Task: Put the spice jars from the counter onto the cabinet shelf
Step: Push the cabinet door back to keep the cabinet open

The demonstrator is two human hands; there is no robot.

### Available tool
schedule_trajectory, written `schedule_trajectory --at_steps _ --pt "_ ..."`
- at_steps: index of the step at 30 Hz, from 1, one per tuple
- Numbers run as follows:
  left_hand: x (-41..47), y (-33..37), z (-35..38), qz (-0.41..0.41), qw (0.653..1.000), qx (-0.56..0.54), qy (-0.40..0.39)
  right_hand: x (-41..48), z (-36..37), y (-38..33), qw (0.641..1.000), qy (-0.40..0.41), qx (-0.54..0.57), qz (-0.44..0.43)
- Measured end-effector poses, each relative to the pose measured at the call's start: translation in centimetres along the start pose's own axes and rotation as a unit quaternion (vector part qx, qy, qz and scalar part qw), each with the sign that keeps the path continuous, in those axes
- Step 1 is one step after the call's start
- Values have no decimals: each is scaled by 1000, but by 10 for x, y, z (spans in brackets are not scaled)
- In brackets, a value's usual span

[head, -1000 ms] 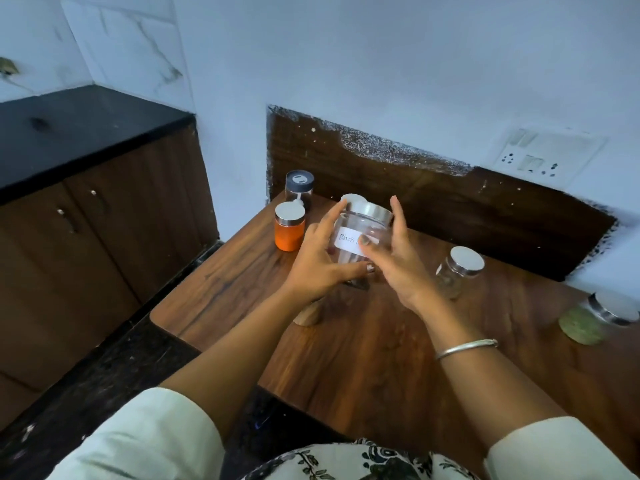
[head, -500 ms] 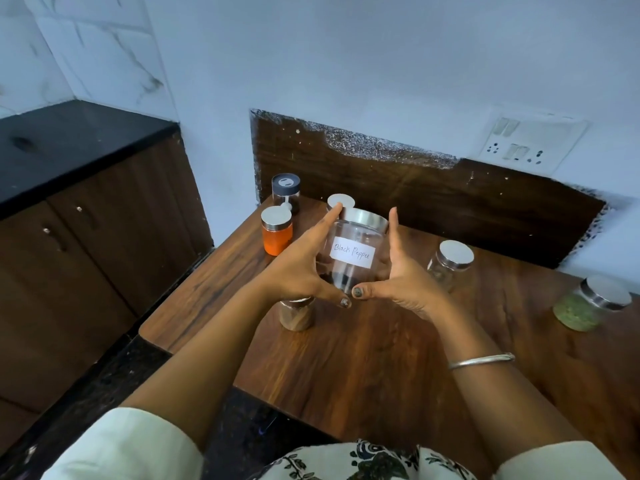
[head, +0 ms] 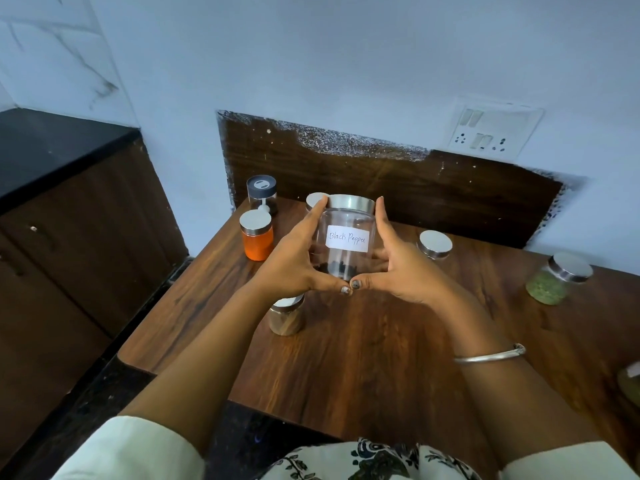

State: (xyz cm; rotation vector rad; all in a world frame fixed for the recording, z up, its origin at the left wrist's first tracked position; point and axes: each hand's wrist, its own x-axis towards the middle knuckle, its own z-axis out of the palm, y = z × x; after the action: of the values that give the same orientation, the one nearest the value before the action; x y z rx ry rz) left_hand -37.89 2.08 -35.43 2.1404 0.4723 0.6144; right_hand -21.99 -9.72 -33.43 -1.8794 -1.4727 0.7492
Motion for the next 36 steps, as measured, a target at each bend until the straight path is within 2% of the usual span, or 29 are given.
schedule_trajectory --at_steps 9,15,20,26,29,36 --pt "0 3 -17 12 1000 18 -9 1 4 -15 999 30 -22 -2" --pt "16 24 -47 30 996 82 13 3 -9 -42 994 104 -35 -28" --pt "59 60 -77 95 989 106 39 18 -44 -72 978 195 -50 -62" --pt "133 112 -104 176 964 154 127 48 -120 -111 935 298 -150 -123" --pt "170 141 -120 207 949 154 181 68 -158 -134 898 354 -195 -176" --pt "246 193 -165 252 915 145 281 119 -241 -188 826 422 -256 -271"
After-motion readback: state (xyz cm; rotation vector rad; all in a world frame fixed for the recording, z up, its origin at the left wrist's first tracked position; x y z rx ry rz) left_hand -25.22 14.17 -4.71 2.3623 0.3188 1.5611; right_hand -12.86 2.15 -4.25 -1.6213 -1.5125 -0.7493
